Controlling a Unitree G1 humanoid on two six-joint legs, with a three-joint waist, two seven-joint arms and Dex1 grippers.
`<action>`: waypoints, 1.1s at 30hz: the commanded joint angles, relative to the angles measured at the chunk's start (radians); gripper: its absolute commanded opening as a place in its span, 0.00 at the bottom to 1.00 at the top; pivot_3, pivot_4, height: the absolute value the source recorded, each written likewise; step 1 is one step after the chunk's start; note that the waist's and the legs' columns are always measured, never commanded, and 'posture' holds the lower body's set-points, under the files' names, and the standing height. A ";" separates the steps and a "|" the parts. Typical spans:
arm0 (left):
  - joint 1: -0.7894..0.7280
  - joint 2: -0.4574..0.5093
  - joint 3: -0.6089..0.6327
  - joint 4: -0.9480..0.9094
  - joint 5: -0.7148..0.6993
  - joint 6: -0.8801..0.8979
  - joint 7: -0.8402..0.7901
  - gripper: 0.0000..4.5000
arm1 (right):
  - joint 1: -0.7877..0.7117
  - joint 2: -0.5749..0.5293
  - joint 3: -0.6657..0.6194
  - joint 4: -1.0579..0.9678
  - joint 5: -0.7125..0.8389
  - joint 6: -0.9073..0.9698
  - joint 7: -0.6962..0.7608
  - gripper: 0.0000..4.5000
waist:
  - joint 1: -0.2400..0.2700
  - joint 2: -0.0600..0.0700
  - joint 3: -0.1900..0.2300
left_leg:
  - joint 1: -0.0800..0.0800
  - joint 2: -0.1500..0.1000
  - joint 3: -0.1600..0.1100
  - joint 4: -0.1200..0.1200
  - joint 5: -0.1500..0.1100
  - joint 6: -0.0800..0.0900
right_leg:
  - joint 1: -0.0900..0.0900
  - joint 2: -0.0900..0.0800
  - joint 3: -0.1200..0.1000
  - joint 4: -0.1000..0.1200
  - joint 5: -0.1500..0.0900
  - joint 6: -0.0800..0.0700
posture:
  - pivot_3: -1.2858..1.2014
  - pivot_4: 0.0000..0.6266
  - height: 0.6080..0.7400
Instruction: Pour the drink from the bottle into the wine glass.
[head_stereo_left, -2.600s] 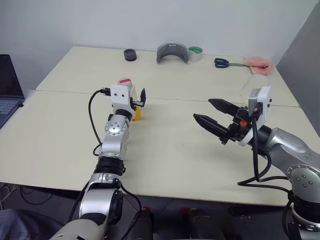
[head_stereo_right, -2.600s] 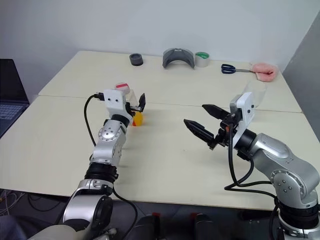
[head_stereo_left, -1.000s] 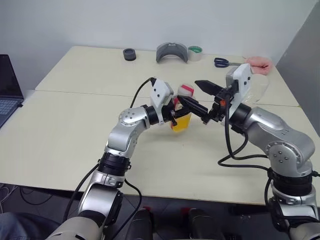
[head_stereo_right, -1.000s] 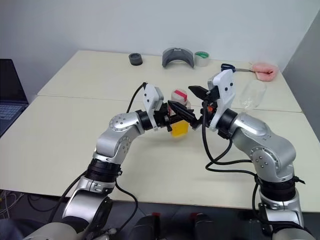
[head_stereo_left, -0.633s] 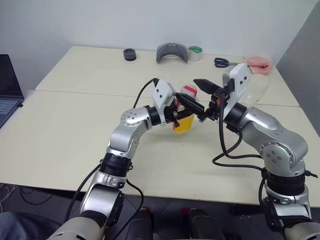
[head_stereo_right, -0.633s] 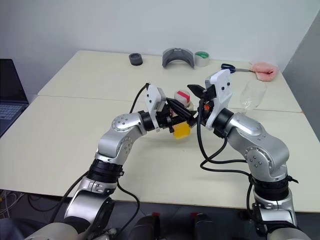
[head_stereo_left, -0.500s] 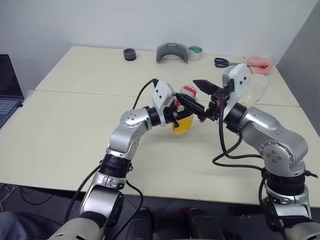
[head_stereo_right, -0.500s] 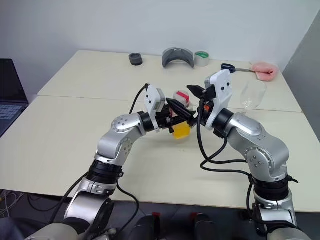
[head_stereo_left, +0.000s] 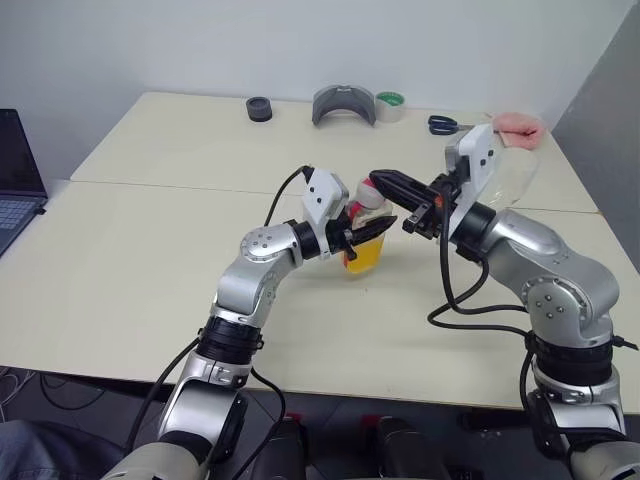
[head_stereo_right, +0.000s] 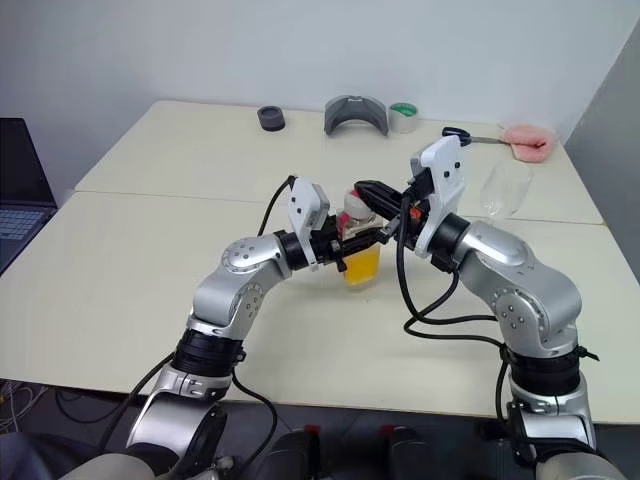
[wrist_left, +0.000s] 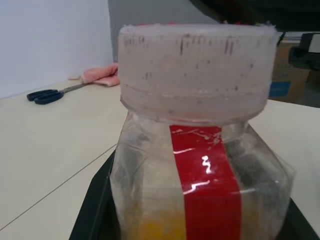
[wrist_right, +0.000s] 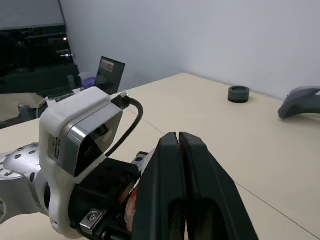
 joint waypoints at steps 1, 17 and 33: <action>-0.023 0.011 0.013 -0.064 -0.026 -0.006 -0.013 0.39 | -0.041 -0.017 -0.026 0.007 0.038 -0.004 0.063 0.01 | 0.000 0.000 0.000 | 0.000 0.000 0.000 0.000 0.000 0.000 | 0.000 0.000 0.000 0.000 0.000 0.000 | 0.52 0.24 1.00; -0.023 0.015 0.013 -0.065 -0.027 -0.009 -0.008 0.39 | -0.025 -0.028 -0.045 0.000 0.072 0.017 0.073 0.76 | 0.001 0.000 0.000 | 0.000 0.000 0.000 0.000 0.000 0.000 | 0.000 0.000 0.000 0.000 0.000 0.000 | 0.52 0.24 1.00; -0.041 -0.009 0.011 -0.046 -0.019 -0.016 -0.012 0.39 | -0.007 -0.001 -0.034 0.009 0.039 -0.010 0.057 0.76 | 0.000 0.000 0.000 | 0.000 0.000 0.000 0.000 0.000 0.000 | 0.000 0.000 0.000 0.000 0.000 0.000 | 0.52 0.24 1.00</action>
